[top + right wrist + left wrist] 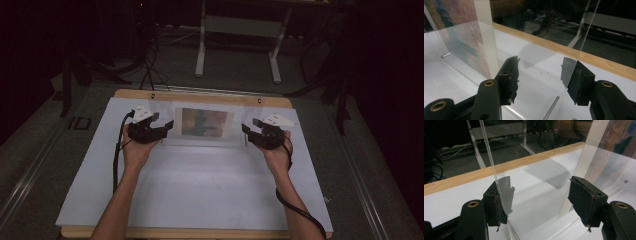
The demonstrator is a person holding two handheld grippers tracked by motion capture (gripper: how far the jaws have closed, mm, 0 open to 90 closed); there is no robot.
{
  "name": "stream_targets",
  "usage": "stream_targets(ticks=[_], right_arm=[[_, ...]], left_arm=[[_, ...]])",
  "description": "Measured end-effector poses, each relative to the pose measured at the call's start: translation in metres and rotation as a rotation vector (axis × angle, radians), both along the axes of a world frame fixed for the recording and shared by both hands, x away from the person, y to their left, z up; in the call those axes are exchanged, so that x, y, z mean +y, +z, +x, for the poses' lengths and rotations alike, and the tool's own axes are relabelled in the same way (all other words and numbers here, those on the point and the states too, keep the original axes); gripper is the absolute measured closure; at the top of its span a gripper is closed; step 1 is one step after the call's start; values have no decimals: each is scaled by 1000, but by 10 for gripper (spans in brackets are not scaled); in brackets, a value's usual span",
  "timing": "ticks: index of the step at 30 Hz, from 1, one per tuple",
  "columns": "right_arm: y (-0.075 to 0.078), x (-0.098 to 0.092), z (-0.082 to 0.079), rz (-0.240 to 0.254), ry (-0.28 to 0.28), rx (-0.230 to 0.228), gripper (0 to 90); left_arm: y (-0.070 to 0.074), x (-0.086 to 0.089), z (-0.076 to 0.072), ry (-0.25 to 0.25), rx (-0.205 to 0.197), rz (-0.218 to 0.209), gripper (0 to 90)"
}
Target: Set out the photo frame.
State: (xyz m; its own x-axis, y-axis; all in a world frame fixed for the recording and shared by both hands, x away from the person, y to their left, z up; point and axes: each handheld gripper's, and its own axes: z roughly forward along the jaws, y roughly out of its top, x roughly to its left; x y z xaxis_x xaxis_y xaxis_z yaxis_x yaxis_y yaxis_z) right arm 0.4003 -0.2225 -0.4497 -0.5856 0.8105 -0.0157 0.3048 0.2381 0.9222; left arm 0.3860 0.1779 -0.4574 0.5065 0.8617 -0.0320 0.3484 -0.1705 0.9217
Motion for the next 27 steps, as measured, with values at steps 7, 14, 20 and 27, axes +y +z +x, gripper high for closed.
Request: stream_targets(ticks=[7,14,20,27], right_arm=[[4,-4,-5,5,-3,21,472],[9,-6,-10,5,2,37,473],[13,-8,-13,6,1,54,473],[14,-11,-18,24,1,84,477]], left_arm=[[5,-3,-5,-1,28,-17,342],[10,-4,-10,0,49,-20,343],[14,-5,-13,-4,65,-39,344],[16,-7,-17,-3,95,-42,346]])
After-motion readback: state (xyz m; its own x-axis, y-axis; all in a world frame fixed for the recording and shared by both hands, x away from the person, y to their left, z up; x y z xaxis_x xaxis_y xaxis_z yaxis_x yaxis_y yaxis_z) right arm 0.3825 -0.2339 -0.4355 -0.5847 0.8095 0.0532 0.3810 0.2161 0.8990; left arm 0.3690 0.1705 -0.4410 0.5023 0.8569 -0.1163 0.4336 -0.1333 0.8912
